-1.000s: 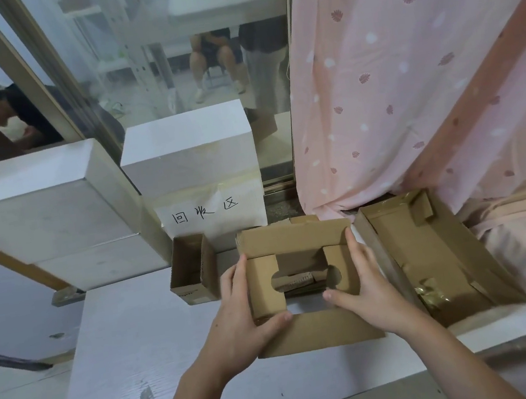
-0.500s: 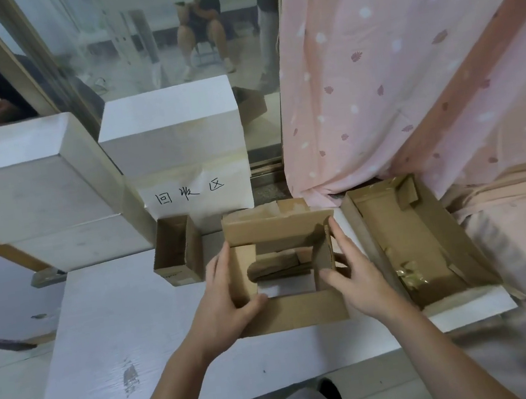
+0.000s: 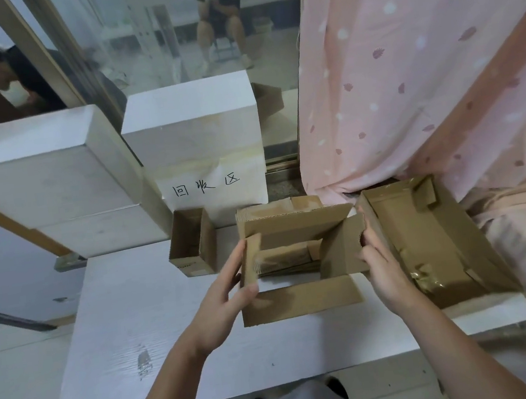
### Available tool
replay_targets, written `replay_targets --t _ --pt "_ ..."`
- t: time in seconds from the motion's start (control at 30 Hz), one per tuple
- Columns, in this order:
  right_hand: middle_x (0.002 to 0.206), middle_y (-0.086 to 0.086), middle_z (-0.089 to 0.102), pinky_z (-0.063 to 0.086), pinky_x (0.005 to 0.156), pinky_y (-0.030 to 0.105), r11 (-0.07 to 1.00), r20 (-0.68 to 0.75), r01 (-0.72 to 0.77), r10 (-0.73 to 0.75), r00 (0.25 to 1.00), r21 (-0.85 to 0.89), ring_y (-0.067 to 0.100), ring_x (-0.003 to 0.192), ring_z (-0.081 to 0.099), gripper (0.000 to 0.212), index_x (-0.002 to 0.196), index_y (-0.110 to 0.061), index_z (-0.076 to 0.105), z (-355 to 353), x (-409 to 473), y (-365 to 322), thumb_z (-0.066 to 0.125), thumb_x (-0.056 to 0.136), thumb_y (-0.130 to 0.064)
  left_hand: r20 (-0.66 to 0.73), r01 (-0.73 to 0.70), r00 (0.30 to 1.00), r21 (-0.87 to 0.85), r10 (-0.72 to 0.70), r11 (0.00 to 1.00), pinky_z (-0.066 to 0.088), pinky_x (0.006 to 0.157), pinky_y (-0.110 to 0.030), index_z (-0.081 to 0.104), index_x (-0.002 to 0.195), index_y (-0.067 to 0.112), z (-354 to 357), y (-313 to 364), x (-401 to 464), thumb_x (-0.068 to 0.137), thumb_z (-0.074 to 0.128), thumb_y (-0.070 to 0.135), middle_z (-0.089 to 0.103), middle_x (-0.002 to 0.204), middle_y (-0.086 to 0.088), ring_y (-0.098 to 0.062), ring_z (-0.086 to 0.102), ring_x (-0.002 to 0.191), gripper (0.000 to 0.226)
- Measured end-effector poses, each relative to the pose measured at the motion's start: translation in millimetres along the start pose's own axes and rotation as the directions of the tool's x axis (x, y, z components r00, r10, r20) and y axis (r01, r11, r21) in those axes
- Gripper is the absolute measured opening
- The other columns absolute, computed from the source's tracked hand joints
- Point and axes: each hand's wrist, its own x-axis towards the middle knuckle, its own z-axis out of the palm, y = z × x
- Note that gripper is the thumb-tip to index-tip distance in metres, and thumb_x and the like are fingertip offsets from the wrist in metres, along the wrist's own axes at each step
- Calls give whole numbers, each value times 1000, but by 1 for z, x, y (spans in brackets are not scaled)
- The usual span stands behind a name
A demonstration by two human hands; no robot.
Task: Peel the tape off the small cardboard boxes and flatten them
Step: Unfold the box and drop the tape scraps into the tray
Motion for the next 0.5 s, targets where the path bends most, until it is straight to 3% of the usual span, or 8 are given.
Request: replay_targets --t 0.07,0.17,0.27,0.4,0.5 --pt "153 -40 32 23 125 44 999 13 -33 33 999 30 -11 143 28 79 154 -58 18 0 3 2 36 85 -23 7 -6 1000 29 5 1000 36 114 -28 18 159 56 -1 0 0 77 62 83 25 162 35 8 33 145 96" --pt "151 -32 42 30 120 52 989 35 -102 99 994 108 6 144 38 73 143 -72 26 0 8 7 37 85 -28 30 -51 998 74 49 996 37 108 -19 14 160 55 -1 3 -1 65 65 92 22 162 38 11 32 144 113" --pt "146 -18 54 37 115 51 971 38 -142 137 990 194 15 138 49 68 146 -63 33 -2 12 13 32 95 -19 18 -76 997 115 74 990 35 110 -15 14 161 52 1 4 -2 51 74 92 25 159 42 14 32 142 131" --pt "148 -12 55 41 114 45 939 15 -179 183 983 294 16 135 52 64 154 -52 30 -5 11 17 29 102 -14 -3 -69 998 129 70 989 36 113 -33 16 158 57 3 -1 -3 45 76 93 25 158 42 8 35 143 133" --pt "141 -5 62 44 111 49 927 28 -198 200 979 317 23 130 58 57 152 -48 36 -5 13 17 30 105 -17 36 -89 996 123 85 988 34 115 -24 15 160 53 3 -3 -3 46 76 92 24 160 39 8 30 146 135"
